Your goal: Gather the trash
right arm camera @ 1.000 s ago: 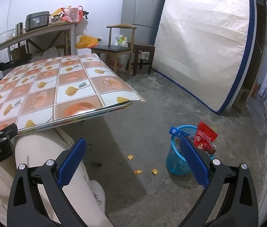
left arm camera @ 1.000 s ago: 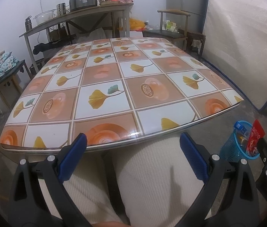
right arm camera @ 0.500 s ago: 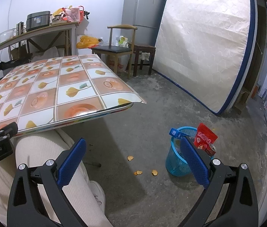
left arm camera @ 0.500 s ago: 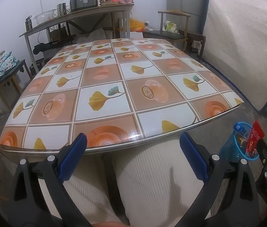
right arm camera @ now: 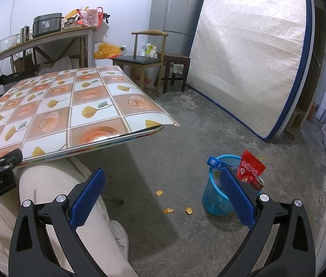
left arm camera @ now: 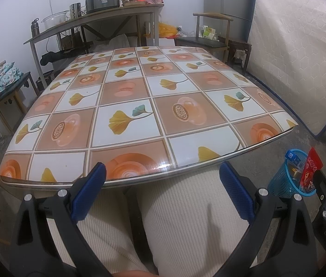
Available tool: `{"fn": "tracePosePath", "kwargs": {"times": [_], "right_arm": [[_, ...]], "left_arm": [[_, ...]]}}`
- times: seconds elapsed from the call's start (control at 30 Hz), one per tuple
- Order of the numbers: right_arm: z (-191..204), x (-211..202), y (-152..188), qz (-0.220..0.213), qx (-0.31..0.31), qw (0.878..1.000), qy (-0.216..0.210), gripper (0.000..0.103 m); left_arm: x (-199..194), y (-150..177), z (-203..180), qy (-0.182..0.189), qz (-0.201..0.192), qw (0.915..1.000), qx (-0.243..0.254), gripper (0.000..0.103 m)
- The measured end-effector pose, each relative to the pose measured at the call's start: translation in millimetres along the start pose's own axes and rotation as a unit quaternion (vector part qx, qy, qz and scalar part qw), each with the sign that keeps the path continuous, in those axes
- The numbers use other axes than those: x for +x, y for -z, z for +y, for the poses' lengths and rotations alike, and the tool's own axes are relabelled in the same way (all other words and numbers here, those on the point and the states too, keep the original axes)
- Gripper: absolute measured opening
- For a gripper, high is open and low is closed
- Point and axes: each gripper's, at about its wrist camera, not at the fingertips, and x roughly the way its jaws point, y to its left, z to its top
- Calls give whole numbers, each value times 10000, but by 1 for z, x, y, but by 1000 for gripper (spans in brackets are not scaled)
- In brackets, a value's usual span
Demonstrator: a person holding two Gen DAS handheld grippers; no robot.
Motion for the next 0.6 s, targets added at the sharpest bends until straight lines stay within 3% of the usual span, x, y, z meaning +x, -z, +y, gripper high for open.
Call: {"fn": "tracePosePath", "kwargs": {"times": [0.6], "right_arm": [[1, 0, -1, 10, -13, 10000, 4, 97]], "left_arm": [[1, 1, 0, 2, 26, 10000, -22, 95]]}}
